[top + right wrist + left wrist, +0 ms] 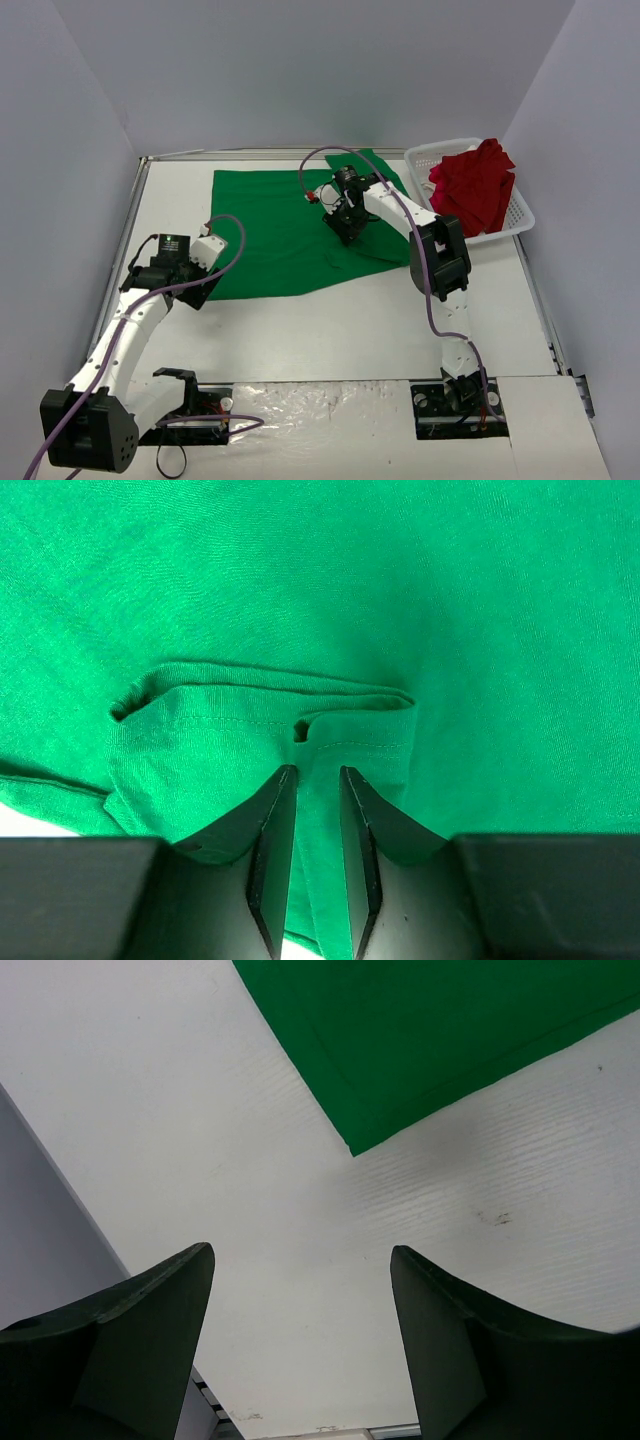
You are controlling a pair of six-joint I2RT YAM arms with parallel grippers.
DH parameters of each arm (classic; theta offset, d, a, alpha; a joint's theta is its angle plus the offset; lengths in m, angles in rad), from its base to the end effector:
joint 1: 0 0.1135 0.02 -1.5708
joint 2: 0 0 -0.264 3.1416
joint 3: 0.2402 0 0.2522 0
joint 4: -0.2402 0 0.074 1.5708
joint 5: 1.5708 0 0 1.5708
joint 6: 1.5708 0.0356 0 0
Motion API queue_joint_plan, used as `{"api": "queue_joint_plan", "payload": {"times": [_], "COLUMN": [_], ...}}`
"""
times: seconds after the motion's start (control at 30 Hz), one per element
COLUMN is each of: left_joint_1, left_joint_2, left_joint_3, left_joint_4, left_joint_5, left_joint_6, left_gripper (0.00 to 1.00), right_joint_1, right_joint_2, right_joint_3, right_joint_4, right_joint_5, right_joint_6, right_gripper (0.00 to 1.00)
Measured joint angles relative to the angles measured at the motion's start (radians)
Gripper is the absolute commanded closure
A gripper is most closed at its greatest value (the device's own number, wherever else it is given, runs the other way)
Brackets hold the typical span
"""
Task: Fold and stack the t-shirts
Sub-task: Flatten out the tshirt
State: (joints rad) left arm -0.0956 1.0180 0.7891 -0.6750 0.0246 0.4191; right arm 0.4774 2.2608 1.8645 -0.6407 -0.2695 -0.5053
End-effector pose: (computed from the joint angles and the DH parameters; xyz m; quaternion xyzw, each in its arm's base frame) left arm 0.2003 -0.0201 0.2549 0.2444 0.9127 0.0412 0.3249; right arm 0.4329 0.2346 0.1847 -0.4822 0.8261 0.1259 0.2631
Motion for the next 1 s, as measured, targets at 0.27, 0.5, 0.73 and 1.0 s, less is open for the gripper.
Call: {"api": "queue_joint_plan", "payload": {"times": [0.27,0.5,0.73,1.0], "left_joint_1": [0.000,0.000,0.000,0.000], "left_joint_2": [0.003,0.003,0.003,0.003], "left_joint_3": [0.000,0.000,0.000,0.000], "left_joint_4": [0.000,0.000,0.000,0.000], "left_joint_5": [0.000,0.000,0.000,0.000], "left_joint_6": [0.000,0.000,0.000,0.000], "left_gripper": [0.30,0.30,0.30,0.30], "right_joint_1": [0.000,0.000,0.000,0.000], "right_joint_2": [0.009,0.027,0.029,0.014], "right_joint_3": [0.000,-0.001,-0.002,-0.021], "right_joint_4": [0.000,0.000,0.000,0.002], "right_joint_5": [0.000,0.000,0.000,0.003], "right_joint_6": [-0.001,-0.002,-0.011,-0.011], "right_gripper": [0.79,0.82,1.00,1.00]}}
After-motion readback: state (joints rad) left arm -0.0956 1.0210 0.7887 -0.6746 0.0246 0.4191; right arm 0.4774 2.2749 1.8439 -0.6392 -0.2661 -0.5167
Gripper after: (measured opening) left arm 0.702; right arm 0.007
